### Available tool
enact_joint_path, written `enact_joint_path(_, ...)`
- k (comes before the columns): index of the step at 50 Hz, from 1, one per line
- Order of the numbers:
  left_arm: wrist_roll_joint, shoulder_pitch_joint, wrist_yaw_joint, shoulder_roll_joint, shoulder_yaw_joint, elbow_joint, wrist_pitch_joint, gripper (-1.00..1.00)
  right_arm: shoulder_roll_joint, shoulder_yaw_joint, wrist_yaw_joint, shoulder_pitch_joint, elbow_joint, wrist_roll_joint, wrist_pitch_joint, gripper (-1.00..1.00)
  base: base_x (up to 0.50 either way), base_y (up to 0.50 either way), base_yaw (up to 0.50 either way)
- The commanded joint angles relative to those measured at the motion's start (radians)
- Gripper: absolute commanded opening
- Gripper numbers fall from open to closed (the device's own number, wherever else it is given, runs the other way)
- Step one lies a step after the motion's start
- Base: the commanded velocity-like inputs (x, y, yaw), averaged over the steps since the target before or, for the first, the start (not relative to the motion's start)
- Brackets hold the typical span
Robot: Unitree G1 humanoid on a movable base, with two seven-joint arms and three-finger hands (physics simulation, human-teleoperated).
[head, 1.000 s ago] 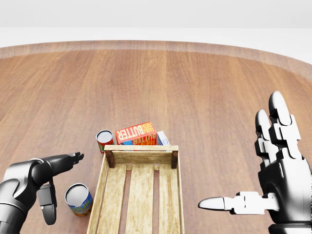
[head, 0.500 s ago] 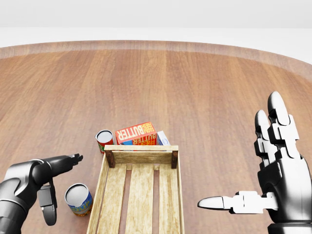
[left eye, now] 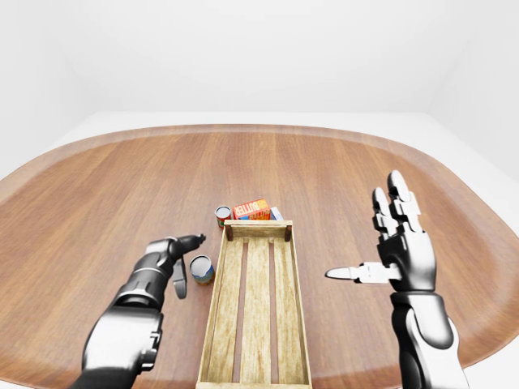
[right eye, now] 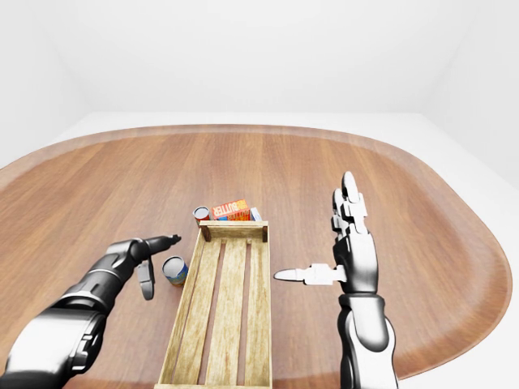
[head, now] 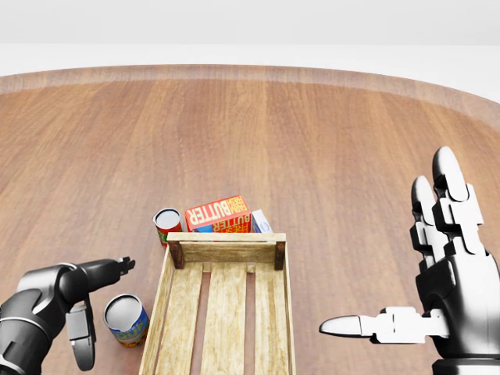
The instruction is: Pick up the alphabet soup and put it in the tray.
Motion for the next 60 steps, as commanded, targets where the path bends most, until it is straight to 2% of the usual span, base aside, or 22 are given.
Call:
enact_joint_path(1,0.015,-0.005,0.034,-0.009,-0.011,0.047,0.000,1.00,0.001,0.002,0.001,-0.001,0.000,-0.004,0.000,1.00,0.00,0.00,0.00)
enact_joint_path(5,0.018,-0.007,0.043,-0.014,-0.010,0.060,0.000,1.00,0.001,0.004,0.001,0.000,0.001,-0.005,0.000,1.00,0.00,0.00,0.00)
enact_joint_path(10,0.020,-0.011,0.044,-0.015,-0.007,0.068,0.008,1.00,0.001,0.003,0.001,0.000,0.003,-0.003,0.000,1.00,0.00,0.00,0.00)
enact_joint_path(11,0.023,-0.012,0.049,-0.014,-0.008,0.071,0.017,1.00,0.001,0.005,0.001,0.000,0.004,-0.004,0.000,1.00,0.00,0.00,0.00)
enact_joint_path(23,0.020,-0.011,0.044,-0.011,-0.001,0.081,0.029,1.00,0.000,0.009,-0.003,-0.004,0.009,-0.006,0.000,1.00,0.00,0.00,0.00)
enact_joint_path(37,0.046,-0.031,0.086,-0.014,-0.005,0.088,0.096,1.00,-0.002,0.006,-0.002,-0.006,0.012,0.000,0.000,1.00,0.00,0.00,0.00)
enact_joint_path(42,0.046,-0.031,0.082,-0.018,-0.003,0.088,0.092,1.00,-0.001,0.009,-0.002,-0.007,0.014,-0.002,0.000,1.00,0.00,0.00,0.00)
enact_joint_path(48,0.056,-0.041,0.115,-0.023,-0.004,0.093,0.120,1.00,-0.002,0.010,-0.002,-0.006,0.013,-0.002,0.000,1.00,0.00,0.00,0.00)
enact_joint_path(60,0.071,-0.042,0.149,-0.038,-0.007,0.098,0.137,1.00,0.000,0.008,0.000,-0.003,0.009,-0.003,0.000,1.00,0.00,0.00,0.00)
